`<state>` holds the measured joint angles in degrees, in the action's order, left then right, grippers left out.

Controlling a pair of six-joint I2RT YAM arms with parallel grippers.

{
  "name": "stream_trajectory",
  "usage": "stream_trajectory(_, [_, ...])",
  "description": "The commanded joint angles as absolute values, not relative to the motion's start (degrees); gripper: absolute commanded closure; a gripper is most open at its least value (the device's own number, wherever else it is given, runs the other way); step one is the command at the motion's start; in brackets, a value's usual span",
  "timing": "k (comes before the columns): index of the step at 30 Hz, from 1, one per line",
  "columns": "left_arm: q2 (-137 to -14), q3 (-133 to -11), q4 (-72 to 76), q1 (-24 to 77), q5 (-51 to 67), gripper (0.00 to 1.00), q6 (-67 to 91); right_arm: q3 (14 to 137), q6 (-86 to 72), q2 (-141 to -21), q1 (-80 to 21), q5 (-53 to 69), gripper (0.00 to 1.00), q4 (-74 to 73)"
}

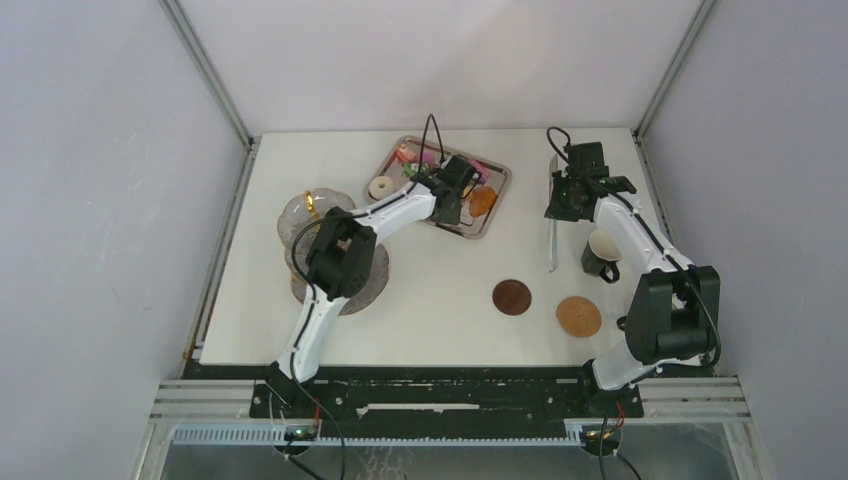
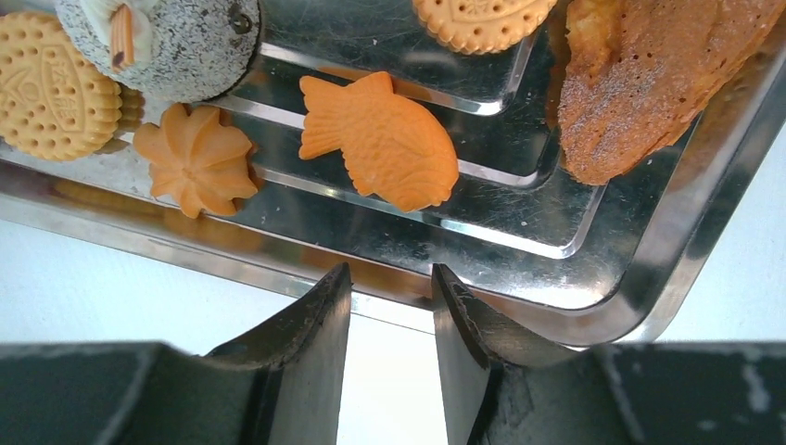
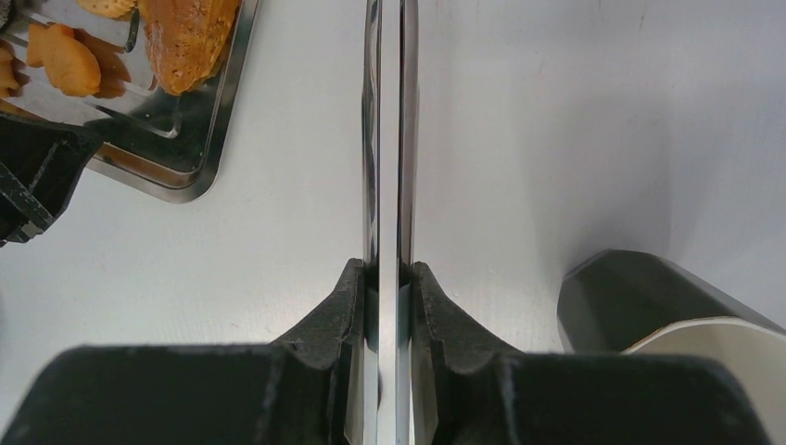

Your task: Serve the afternoon tea

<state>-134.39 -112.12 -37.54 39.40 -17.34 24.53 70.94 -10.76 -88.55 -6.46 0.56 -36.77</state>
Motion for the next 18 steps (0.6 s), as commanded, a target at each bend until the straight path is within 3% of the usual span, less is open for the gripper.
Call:
stream_trajectory(1, [-134.8,-111.9,-40.2,40.5,-15.6,0.58,25.6,71.5,-11.1,-86.6,-6.8,0.8,1.00,-35.0])
stream_trajectory(18, [-131.1,-106.5,-40.4,45.9,-10.7,0.57,32.3,71.5,-11.0,-85.8,-6.7,0.5,1.00,-35.3])
